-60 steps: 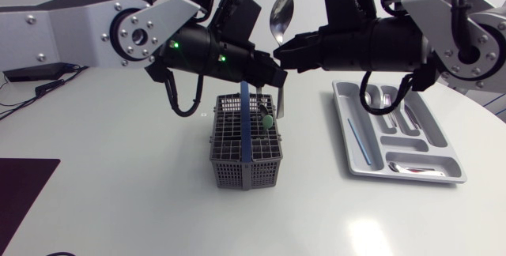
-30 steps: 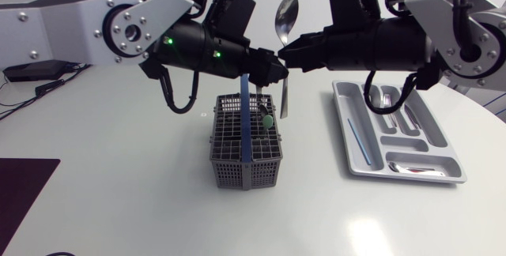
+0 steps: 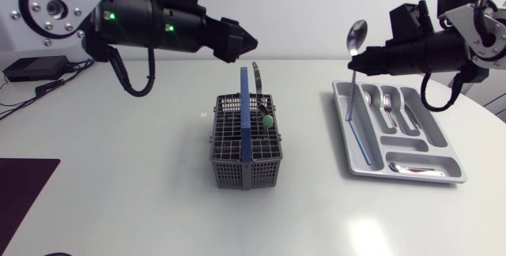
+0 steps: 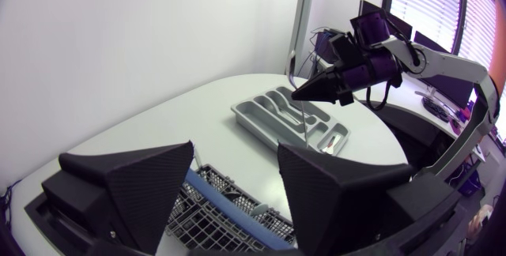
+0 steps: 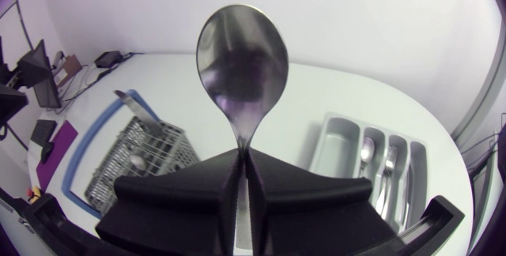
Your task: Unload the cutlery basket into the drawer organizer.
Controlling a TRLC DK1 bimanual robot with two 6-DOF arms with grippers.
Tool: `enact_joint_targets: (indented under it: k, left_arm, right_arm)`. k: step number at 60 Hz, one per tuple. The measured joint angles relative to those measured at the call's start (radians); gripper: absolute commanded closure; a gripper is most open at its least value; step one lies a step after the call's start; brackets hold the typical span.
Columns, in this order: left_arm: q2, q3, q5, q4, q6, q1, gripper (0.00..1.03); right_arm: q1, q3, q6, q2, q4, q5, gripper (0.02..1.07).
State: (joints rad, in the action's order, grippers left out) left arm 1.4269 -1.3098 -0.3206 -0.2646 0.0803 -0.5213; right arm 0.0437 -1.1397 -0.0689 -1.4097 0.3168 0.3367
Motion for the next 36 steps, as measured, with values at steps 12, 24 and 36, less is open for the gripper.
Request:
enact_joint_targets:
  k: [12, 24, 36]
  left_arm:
    - [-0.030, 0.055, 0.013, 0.000, 0.030, 0.039, 0.10]
    - [-0.063, 0.083, 0.016, 0.000, 0.055, 0.050, 0.10]
    - [-0.082, 0.105, 0.019, 0.000, 0.063, 0.057, 0.10]
  right_arm:
    - [-0.152, -0.079, -0.073, -0.173, 0.032, -0.035, 1.01]
    - [-0.215, -0.158, -0.093, -0.283, 0.043, -0.103, 1.01]
    - [-0.243, -0.248, -0.096, -0.391, 0.043, -0.143, 1.01]
